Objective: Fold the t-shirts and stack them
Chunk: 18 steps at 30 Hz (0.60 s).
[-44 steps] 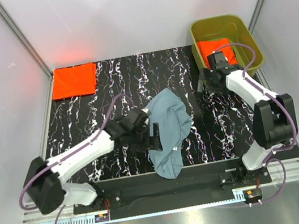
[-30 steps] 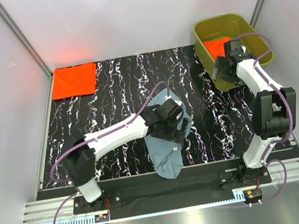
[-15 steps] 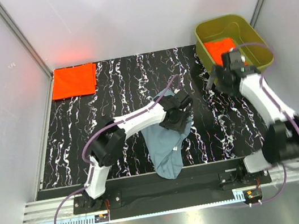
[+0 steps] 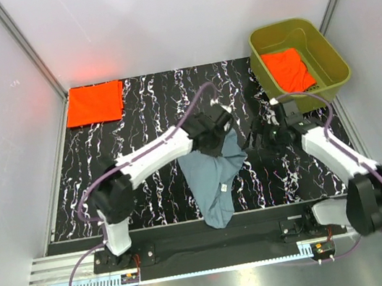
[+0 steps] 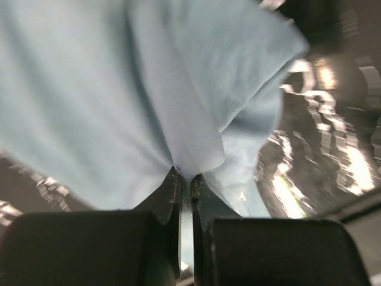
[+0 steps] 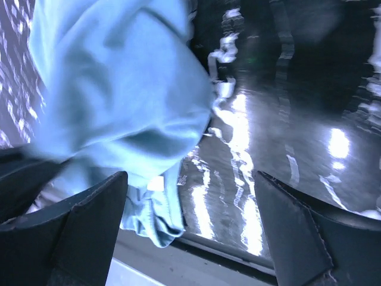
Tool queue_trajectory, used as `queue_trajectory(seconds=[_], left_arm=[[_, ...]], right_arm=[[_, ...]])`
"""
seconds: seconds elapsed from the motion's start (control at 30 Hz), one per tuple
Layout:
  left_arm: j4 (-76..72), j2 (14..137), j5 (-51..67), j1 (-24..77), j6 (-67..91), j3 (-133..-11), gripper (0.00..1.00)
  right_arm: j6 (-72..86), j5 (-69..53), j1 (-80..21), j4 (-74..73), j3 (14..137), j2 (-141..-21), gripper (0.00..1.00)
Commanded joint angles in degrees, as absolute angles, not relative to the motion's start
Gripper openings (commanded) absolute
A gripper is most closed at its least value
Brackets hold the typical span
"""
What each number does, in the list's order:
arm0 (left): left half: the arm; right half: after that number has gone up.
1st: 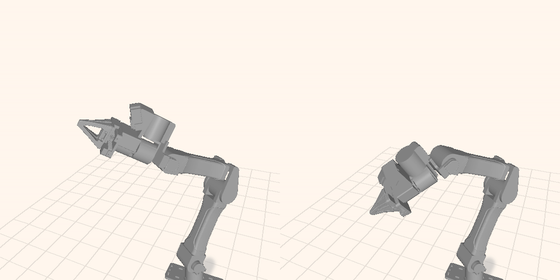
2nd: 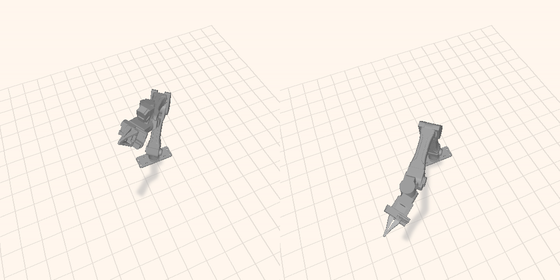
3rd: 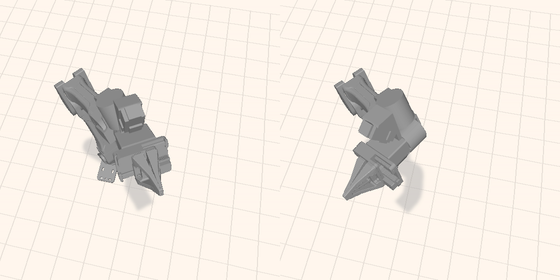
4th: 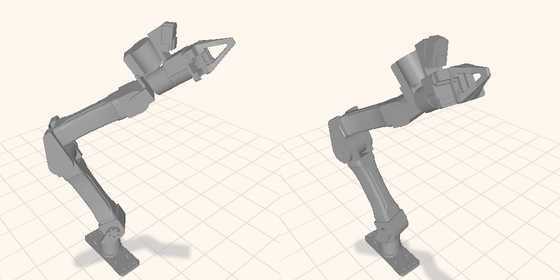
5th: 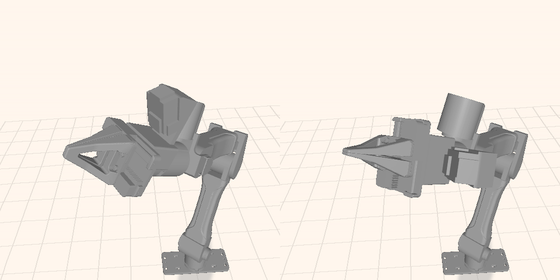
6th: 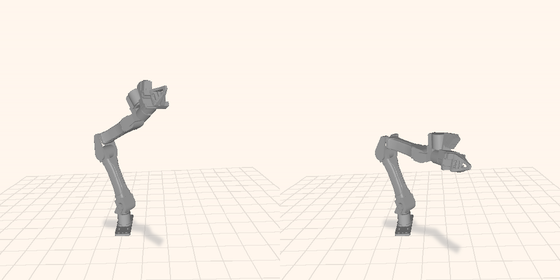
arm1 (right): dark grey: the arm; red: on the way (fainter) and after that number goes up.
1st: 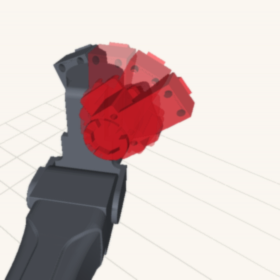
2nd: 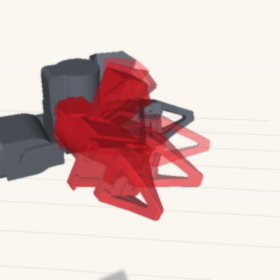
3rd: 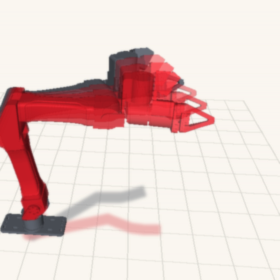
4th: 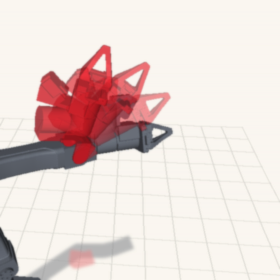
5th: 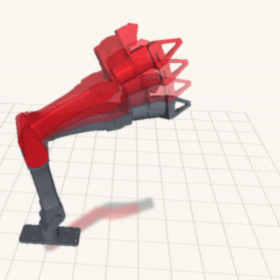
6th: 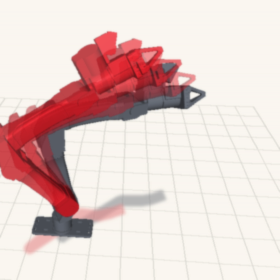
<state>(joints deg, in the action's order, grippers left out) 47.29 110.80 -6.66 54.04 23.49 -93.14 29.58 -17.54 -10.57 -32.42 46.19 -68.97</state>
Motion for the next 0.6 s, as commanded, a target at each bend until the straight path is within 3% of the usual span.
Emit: queue_trajectory(seconds=[0.0,0.17,0.27,0.4,0.47,0.53,0.57], left_arm=[[45.79,102.58,-6.24,53.26,23.38,-92.47,0.00],[45.70,98.80,-5.27,52.91,24.78,-90.53,0.00],[45.79,97.03,-4.75,52.38,25.05,-89.65,0.00],[45.79,95.45,-3.78,51.94,25.58,-88.77,0.00],[45.70,94.92,-3.60,51.77,25.75,-88.59,0.01],[45.79,94.13,-2.99,51.33,25.93,-88.33,0.01],[45.70,93.87,-2.81,51.15,25.93,-88.24,0.01]], right_arm=[[28.83,-23.64,-12.92,-21.56,46.67,-74.76,0.93],[30.06,-29.09,-15.11,-15.83,48.42,-84.18,0.83],[30.67,-26.64,-17.22,-13.98,48.96,-86.75,0.82],[31.38,-24.00,-17.40,-11.07,49.39,-87.80,0.62],[31.55,-25.13,-17.23,-10.29,49.40,-87.10,0.57],[32.78,-26.19,-17.31,-8.09,48.69,-84.91,0.38],[32.96,-26.28,-17.31,-8.17,48.60,-84.21,0.09]])
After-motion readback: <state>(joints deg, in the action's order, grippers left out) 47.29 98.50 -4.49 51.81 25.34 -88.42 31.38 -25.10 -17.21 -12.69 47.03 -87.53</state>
